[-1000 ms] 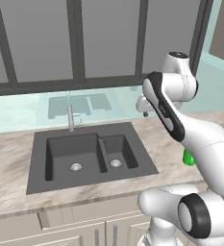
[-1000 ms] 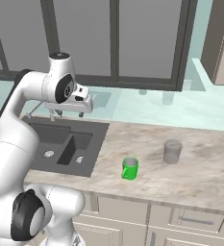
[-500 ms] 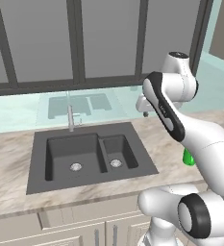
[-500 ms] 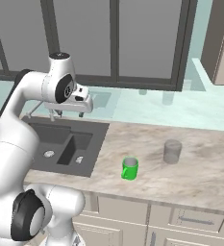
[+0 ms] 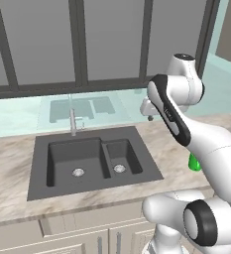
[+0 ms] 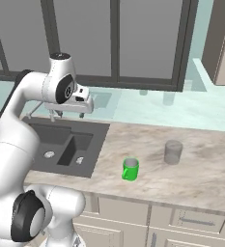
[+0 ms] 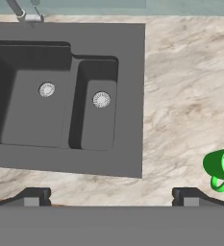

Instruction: Place the glass cup in the left basin and the mug in the right basin of the sink.

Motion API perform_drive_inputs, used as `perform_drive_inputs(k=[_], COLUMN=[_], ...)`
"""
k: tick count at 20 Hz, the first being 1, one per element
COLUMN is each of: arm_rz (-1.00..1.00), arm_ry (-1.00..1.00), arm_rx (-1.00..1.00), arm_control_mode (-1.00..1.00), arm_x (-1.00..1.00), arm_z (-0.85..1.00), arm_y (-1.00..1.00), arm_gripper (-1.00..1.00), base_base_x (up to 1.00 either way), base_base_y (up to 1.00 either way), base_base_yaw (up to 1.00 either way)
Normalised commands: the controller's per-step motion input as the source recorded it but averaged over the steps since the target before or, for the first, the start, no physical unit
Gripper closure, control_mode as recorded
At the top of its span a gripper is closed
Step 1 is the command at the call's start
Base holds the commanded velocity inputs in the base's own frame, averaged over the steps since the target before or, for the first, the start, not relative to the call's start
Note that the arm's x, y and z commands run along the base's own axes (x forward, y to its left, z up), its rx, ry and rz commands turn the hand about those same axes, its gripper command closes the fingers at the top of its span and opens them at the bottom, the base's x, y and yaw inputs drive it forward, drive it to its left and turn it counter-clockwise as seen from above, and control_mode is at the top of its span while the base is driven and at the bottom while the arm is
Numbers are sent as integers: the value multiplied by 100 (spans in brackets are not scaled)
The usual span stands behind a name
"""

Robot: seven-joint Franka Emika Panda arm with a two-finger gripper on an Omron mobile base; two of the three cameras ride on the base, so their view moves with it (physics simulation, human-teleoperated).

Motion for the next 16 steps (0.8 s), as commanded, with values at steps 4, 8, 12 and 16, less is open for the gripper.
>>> perform_drive_inputs(k=[4, 8, 12, 16], arm_rz=[0, 0, 0, -14], arm_ry=[0, 0, 4, 10], arm_rx=[0, 5, 2, 0], arm_control_mode=[-100, -100, -100, -100], arm_x=[0, 0, 1, 4], arm_z=[-1, 0, -1, -1], arm_y=[-4, -12, -8, -21], arm_gripper=[-100, -100, -100, -100], base_base_x=[0, 0, 0, 0], base_base_y=[0, 0, 0, 0], base_base_yaw=[0, 0, 0, 0])
